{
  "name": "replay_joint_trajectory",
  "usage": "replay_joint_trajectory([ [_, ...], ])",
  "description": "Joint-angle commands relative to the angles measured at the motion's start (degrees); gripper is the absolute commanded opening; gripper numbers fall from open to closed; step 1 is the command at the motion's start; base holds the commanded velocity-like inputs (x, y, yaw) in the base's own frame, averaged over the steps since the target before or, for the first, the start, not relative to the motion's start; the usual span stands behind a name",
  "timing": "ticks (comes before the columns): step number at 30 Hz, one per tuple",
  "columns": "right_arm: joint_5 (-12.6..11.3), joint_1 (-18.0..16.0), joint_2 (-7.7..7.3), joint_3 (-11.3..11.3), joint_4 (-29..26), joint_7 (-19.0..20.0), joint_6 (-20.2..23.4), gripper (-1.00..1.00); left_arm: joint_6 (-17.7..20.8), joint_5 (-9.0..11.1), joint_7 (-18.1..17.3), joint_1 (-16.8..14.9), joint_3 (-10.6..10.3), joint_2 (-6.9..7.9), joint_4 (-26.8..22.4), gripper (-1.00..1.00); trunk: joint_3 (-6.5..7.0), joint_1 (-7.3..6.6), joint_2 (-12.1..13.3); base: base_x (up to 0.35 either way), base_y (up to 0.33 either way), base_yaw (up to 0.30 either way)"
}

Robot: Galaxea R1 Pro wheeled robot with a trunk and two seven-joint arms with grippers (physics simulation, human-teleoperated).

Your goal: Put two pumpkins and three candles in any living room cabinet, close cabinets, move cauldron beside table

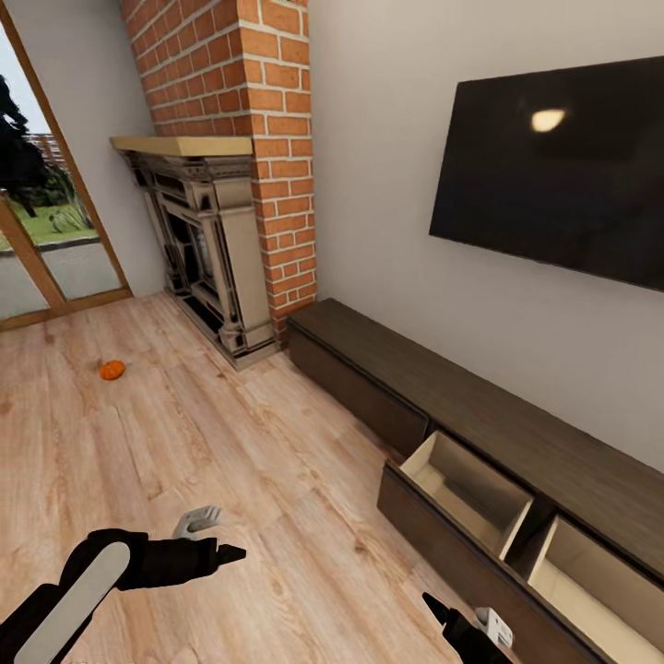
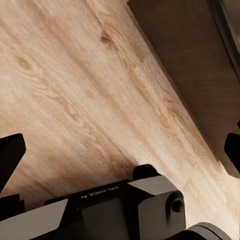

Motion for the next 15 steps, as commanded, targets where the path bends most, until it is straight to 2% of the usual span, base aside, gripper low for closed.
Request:
replay_joint_trajectory([
  [1,-0.31,-0.03,-0.02,0.49,0.03,0.13,-0.30,1.00,0.08,0.59,0.60,-0.06,-0.07,0.04,-0.05,1.00,0.04,0.00,-0.03,0.028,0.000,0.163],
  [15,-0.31,-0.03,-0.02,0.49,0.03,0.13,-0.30,1.00,0.08,0.54,0.60,-0.06,-0.11,0.04,-0.05,1.00,1.22,0.00,-0.03,0.004,0.000,0.145],
])
